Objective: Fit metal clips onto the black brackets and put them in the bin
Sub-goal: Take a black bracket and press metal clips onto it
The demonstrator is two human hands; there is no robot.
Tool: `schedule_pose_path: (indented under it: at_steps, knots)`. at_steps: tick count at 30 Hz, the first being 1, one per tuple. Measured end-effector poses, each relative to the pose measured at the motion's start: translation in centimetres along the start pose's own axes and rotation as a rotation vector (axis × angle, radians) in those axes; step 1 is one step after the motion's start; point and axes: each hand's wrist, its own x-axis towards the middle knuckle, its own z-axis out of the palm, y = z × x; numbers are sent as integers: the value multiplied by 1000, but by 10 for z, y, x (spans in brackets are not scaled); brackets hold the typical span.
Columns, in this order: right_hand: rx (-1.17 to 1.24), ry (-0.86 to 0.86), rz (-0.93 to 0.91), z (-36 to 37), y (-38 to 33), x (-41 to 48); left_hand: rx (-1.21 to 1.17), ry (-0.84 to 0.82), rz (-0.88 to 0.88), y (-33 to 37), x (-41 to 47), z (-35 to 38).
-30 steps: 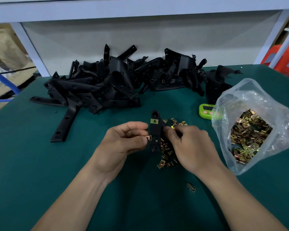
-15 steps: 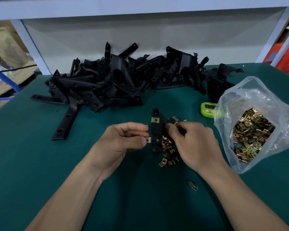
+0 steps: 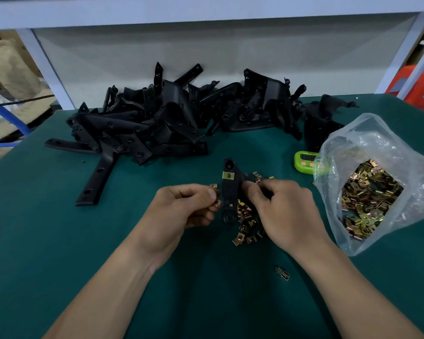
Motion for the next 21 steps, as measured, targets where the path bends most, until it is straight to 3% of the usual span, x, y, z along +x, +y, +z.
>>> schedule_pose_path:
  at_steps: [21]
  knots:
    - [-64,51,-7,-1,-1,-1,5,20,54,1,-7,2]
